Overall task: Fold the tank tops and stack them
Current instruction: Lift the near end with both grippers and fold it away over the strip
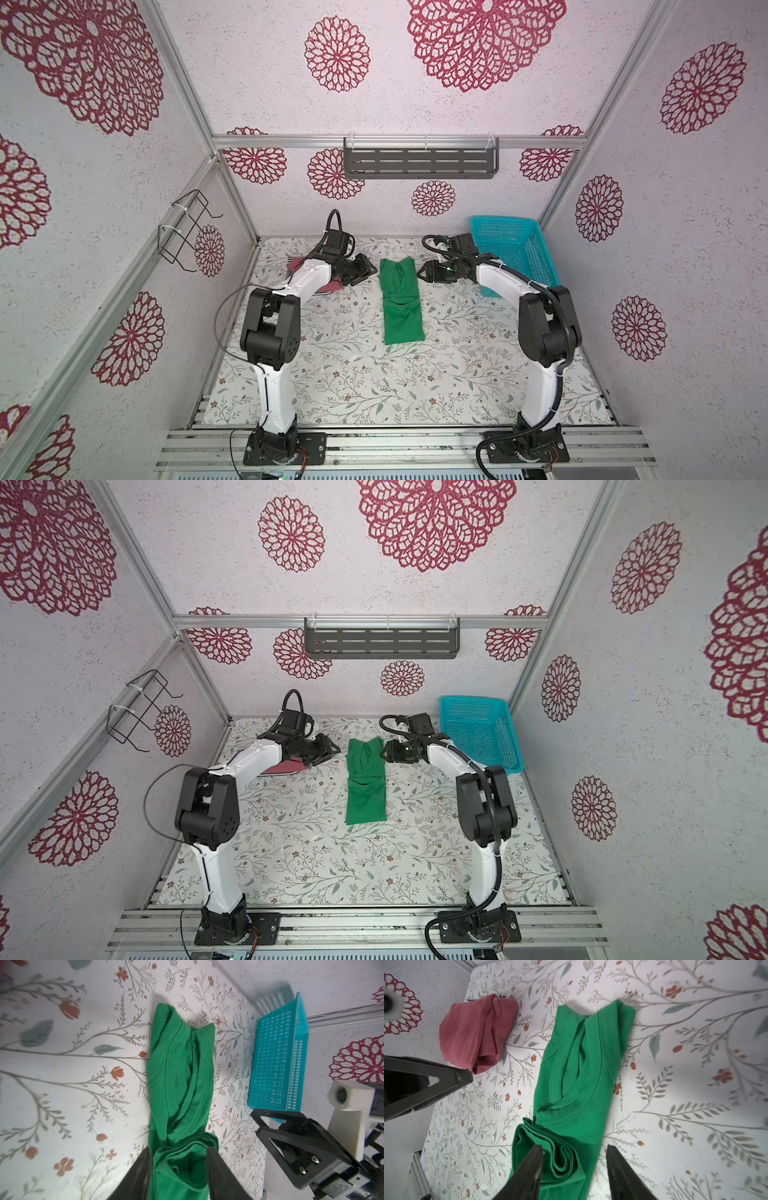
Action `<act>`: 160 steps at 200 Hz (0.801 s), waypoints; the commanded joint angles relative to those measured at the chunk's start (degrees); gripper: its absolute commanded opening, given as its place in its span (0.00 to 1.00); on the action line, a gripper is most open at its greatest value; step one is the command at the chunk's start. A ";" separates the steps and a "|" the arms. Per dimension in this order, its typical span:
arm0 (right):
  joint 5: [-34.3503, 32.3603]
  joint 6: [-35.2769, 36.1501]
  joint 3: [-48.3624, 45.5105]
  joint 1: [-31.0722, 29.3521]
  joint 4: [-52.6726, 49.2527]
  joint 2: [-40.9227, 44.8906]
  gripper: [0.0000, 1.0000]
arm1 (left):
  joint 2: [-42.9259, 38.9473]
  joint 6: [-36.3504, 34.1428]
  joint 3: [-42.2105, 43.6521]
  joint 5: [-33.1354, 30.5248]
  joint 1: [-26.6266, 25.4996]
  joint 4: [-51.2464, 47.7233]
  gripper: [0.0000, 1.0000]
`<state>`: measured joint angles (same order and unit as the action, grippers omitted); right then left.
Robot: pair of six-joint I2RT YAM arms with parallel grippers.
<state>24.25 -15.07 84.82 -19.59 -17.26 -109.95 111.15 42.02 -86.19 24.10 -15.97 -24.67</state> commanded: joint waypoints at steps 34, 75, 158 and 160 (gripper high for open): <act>-1.41 -5.51 -20.35 -6.17 8.68 13.64 0.34 | -6.87 6.71 15.46 -5.00 -11.69 7.39 0.43; -1.64 -11.72 -28.12 -10.81 18.31 11.70 0.25 | -3.66 11.08 20.04 -6.89 -16.28 11.23 0.43; -5.67 -19.99 -46.12 -22.67 17.13 23.24 0.22 | -13.75 22.91 41.64 -3.16 -24.92 13.97 0.42; -5.59 -20.22 -46.45 -23.10 16.68 24.02 0.22 | -14.58 23.26 42.10 -3.46 -25.28 13.38 0.42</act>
<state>18.15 -30.68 42.54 -37.21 4.73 -93.58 101.95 57.43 -52.34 18.96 -36.49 -8.45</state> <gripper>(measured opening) 0.219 0.425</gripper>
